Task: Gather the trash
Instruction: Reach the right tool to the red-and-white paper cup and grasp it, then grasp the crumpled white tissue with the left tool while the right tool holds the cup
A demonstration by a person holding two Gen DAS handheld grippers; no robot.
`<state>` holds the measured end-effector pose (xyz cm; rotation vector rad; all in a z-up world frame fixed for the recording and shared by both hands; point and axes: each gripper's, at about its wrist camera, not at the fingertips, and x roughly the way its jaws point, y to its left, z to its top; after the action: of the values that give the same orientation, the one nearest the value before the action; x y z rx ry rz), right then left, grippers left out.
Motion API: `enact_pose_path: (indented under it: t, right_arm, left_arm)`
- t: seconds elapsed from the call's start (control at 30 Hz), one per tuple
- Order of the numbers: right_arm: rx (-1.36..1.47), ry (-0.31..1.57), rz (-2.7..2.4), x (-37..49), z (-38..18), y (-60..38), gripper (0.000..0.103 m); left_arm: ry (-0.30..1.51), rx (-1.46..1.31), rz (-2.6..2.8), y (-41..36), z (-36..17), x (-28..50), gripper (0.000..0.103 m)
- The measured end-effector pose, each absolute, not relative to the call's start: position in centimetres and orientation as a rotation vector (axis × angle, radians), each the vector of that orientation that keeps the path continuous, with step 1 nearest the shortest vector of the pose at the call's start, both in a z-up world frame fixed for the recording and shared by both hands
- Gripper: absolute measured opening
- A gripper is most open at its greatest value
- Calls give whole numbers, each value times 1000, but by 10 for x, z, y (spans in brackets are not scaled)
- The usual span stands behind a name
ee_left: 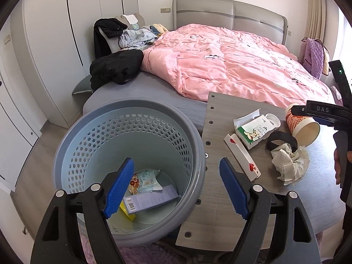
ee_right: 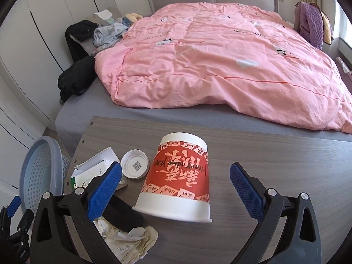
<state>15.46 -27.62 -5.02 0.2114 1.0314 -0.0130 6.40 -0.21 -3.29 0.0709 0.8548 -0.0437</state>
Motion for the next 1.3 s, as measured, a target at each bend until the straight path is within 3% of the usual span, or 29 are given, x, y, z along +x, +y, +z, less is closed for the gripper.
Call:
enact_pose_path:
  t: [0.2, 0.37, 0.73, 1.3]
  right_arm:
    - [201, 1077, 1, 158, -61, -276, 92]
    - [203, 1096, 25, 155, -66, -275, 63]
    - [302, 971, 16, 102, -41, -297, 63]
    - [412, 880, -42, -6, -33, -345, 63]
  left_arm:
    - [859, 75, -50, -6, -33, 65, 76]
    - [865, 75, -60, -9, -33, 68, 76]
    - [867, 86, -154, -37, -31, 66, 76]
    - [926, 164, -389, -143, -53, 55, 83]
